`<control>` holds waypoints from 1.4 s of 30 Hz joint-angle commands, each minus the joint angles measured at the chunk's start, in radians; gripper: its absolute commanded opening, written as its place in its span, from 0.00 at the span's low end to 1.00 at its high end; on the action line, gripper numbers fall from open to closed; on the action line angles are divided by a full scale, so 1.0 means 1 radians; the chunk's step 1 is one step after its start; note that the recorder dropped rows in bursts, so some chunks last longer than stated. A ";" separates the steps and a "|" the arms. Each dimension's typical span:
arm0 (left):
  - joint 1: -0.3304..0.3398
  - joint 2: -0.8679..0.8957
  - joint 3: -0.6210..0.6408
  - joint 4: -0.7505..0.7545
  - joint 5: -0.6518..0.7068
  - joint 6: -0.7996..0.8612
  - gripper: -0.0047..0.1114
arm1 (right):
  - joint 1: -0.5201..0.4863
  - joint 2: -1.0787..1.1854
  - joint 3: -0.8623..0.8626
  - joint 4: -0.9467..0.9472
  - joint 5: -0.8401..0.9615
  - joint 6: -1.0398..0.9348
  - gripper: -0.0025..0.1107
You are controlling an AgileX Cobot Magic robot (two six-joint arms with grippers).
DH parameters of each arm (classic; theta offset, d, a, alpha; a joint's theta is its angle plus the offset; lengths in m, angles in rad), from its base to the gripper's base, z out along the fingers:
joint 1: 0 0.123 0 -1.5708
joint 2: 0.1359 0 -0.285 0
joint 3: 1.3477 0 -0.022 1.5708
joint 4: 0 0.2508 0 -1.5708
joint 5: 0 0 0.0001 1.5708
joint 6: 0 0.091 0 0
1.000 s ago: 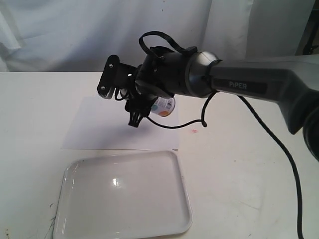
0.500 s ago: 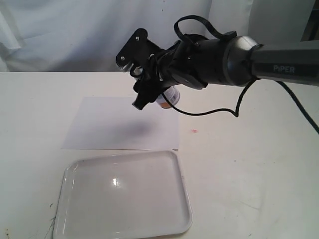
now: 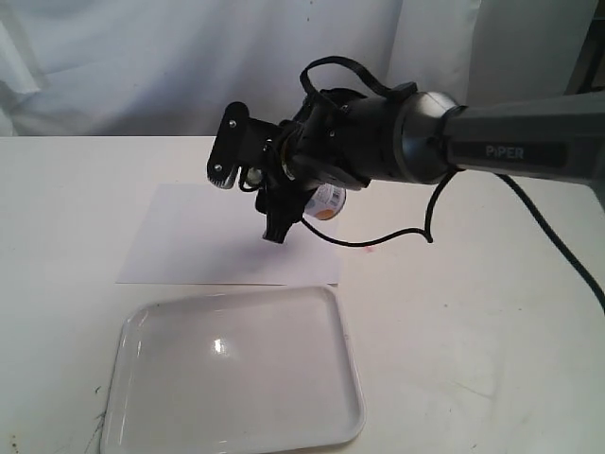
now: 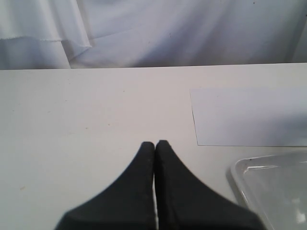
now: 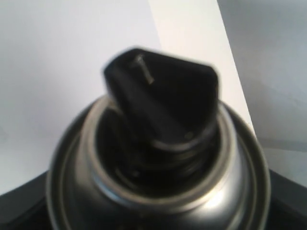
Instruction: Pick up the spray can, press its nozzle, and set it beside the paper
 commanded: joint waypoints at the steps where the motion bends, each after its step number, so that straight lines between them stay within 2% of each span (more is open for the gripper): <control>1: 0.003 -0.003 0.004 -0.008 -0.007 -0.003 0.04 | 0.004 -0.013 -0.014 -0.010 0.022 -0.003 0.02; 9: 0.003 -0.003 0.004 -0.006 -0.007 -0.003 0.04 | 0.006 -0.028 -0.014 0.002 0.038 0.034 0.02; 10: 0.003 -0.003 0.004 0.017 -0.007 -0.003 0.04 | 0.006 -0.032 -0.014 0.009 0.041 0.034 0.02; 12: 0.003 -0.003 0.004 0.173 -0.013 -0.003 0.04 | 0.006 -0.034 -0.014 0.016 0.045 0.034 0.02; 14: 0.003 -0.003 0.004 0.231 -0.052 -0.003 0.04 | 0.006 -0.032 -0.014 0.016 0.060 0.034 0.02; 16: 0.003 -0.003 0.004 0.231 -0.170 -0.003 0.04 | 0.006 -0.030 -0.014 0.021 0.093 0.034 0.02; 19: 0.003 -0.003 0.004 0.231 -0.485 -0.003 0.04 | 0.008 -0.030 -0.014 0.051 0.098 0.031 0.02; 21: 0.003 -0.003 0.004 0.231 -0.616 -0.003 0.04 | 0.014 -0.030 -0.014 0.075 0.089 0.016 0.02; 24: 0.003 -0.003 0.004 0.231 -0.713 -0.033 0.04 | 0.018 -0.030 -0.014 0.148 0.073 -0.066 0.02; 26: 0.003 -0.003 0.004 0.226 -0.744 -0.162 0.04 | 0.018 -0.030 -0.014 0.154 0.073 -0.076 0.02; 27: 0.003 -0.003 0.004 0.147 -0.744 -0.250 0.04 | 0.018 -0.030 -0.014 0.154 0.074 -0.076 0.02; 29: 0.003 -0.003 0.004 -0.009 -0.707 -0.258 0.04 | 0.016 -0.030 -0.014 0.154 0.074 -0.078 0.02; 30: 0.003 -0.003 -0.009 -0.131 -0.681 -0.232 0.04 | 0.014 -0.030 -0.014 0.154 0.074 -0.078 0.02; 31: 0.003 0.033 -0.032 -0.382 -0.671 -0.141 0.04 | 0.012 -0.030 -0.014 0.154 0.074 -0.078 0.02; 34: 0.003 0.137 -0.085 -0.605 -0.657 -0.022 0.04 | 0.012 -0.030 -0.014 0.154 0.068 -0.078 0.02; 39: 0.003 0.423 -0.269 -0.630 -0.516 -0.017 0.04 | 0.012 -0.030 -0.014 0.157 0.064 -0.078 0.02; 40: 0.003 0.531 -0.357 -0.630 -0.452 -0.017 0.04 | 0.012 -0.030 -0.014 0.157 0.064 -0.078 0.02; 42: 0.003 0.641 -0.431 -0.630 -0.391 -0.017 0.04 | 0.012 -0.030 -0.014 0.157 0.064 -0.078 0.02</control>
